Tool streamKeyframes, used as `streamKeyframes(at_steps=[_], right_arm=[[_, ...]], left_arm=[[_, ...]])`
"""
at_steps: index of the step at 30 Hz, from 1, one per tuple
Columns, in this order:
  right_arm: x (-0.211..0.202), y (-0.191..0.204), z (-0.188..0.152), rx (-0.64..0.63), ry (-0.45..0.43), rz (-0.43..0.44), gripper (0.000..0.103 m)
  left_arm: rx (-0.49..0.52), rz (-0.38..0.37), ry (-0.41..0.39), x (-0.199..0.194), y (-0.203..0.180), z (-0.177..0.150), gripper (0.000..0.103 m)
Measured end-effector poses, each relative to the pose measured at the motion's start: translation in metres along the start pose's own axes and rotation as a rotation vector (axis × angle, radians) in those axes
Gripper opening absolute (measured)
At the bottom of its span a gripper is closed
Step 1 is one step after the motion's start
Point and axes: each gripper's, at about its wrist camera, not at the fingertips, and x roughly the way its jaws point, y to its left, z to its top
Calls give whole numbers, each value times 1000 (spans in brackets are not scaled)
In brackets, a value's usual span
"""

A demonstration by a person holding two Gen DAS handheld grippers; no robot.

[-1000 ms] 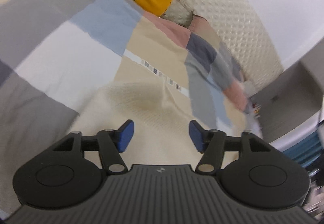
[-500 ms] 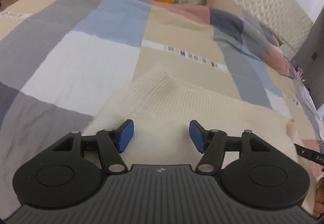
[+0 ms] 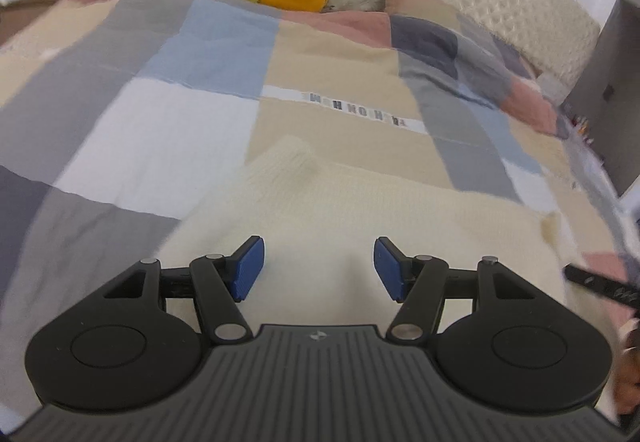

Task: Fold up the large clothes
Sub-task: 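Open both grippers and release the folded sweater, then grasp the folded sweater edge with both grippers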

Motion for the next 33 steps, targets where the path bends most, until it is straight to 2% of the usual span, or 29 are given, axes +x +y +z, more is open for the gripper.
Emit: streamKeyframes(at_steps=[3,7,9,13,18,26,33], right_arm=[[-26,13,-2,-15,-35,19,40],[-60,22,-7,-2,-72,60,40],[-75,27,-13,-6,-85,59,40],[-104,38,-27,-13,-107,77,40],[-145,46,-51,-15,-139,106,40],[-187,56,-108,-17,-110,116,40],[-204,58,-140,77,-81,141,41]], left_arm=[[30,-25,4,-17,-11,-10,66],[107,-4,-26,-51,-31,-31,66],[116,-20,-41,-71,-38,-40,66],[83,-57,-79,-112,-48,-59,66],[63,-68,-122,-159,-56,-87,66],[-27,-96,-99,-204,-51,-144,66],[-104,-128,-46,-216,-45,-186,66]])
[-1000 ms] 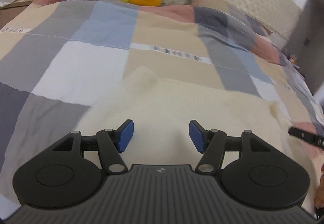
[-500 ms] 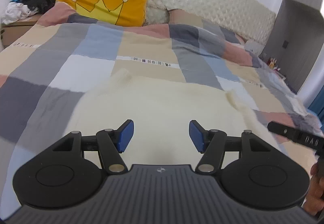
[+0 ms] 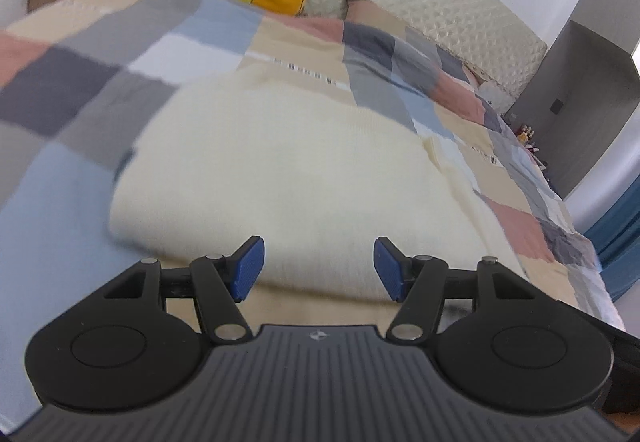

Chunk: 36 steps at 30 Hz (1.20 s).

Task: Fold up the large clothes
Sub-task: 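Grasp the folded sweater edge with both grippers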

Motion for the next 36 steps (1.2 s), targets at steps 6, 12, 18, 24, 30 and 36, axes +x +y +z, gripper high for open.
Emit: streamKeyframes(at_steps=[6,12,18,24,30,36], right_arm=[[13,-3,-10,106,30,36,43],[37,-21,-20,305,91,83,59],[56,-38,-30,495,118,151,72],[64,-61,-38,683,96,169,72],[68,-85,-41,820,43,136,71],[68,-99,-39,902,-20,89,72]], left_arm=[[-118,-16,29,13,17,-7,67],[-290,-1,94,34,51,-12,69],[-479,-78,139,54,73,-18,71],[-649,-116,97,65,94,-24,71],[-762,-88,19,69,115,-24,70],[-831,-133,20,87,126,-17,60]])
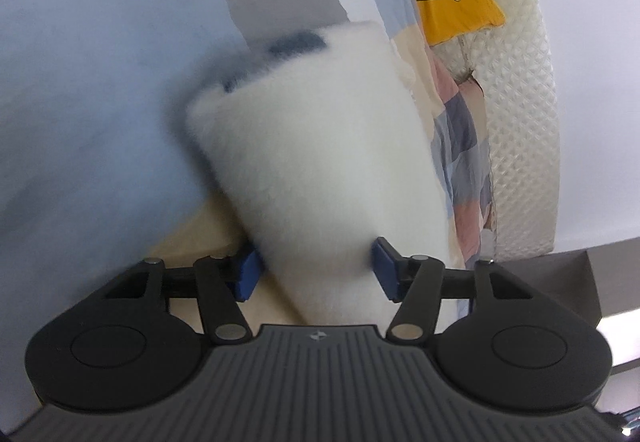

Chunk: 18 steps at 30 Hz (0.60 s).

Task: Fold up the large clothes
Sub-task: 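Grasp the folded sweater edge with both grippers, then lift the edge with both grippers and fold it over the sweater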

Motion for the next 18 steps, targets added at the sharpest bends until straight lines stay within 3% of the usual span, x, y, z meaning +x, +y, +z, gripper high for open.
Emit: streamKeyframes(at_steps=[4,11,13,18], right_arm=[[-11,-4,4,21,-98,-41,68],[-6,5,1,-50,-89,-42,50],[-9,5,5,-53,-89,-36,41],[-20,15,7,-89,-115,-6,32]], left_arm=[[-12,-7,3,8,0,6,50],[40,-18,-10,6,-8,12,34],[52,-30,-15,3,-12,13,31],[120,-80,-28,-12,-27,16,28]])
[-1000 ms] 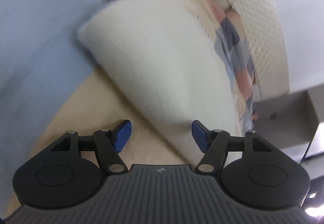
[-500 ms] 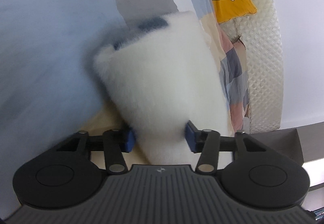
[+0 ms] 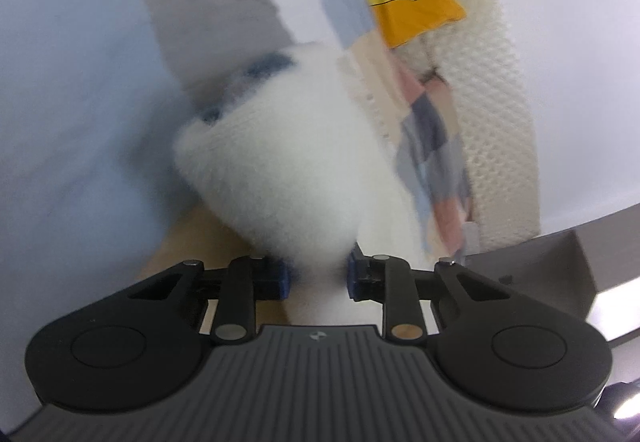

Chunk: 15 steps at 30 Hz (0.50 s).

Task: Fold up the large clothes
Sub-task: 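Lift the edge with both grippers and fold it over the sweater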

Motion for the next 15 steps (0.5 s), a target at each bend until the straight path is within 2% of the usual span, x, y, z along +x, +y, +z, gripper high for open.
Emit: streamKeyframes(at_steps=[7,15], right_arm=[[-28,10,3,-44,-8,55,27],[-88,19,0,-92,-5,86,26]], left_arm=[[99,-42,-30,-31,-29,-3,26],[180,-61,5,-96,-53,-20,25]])
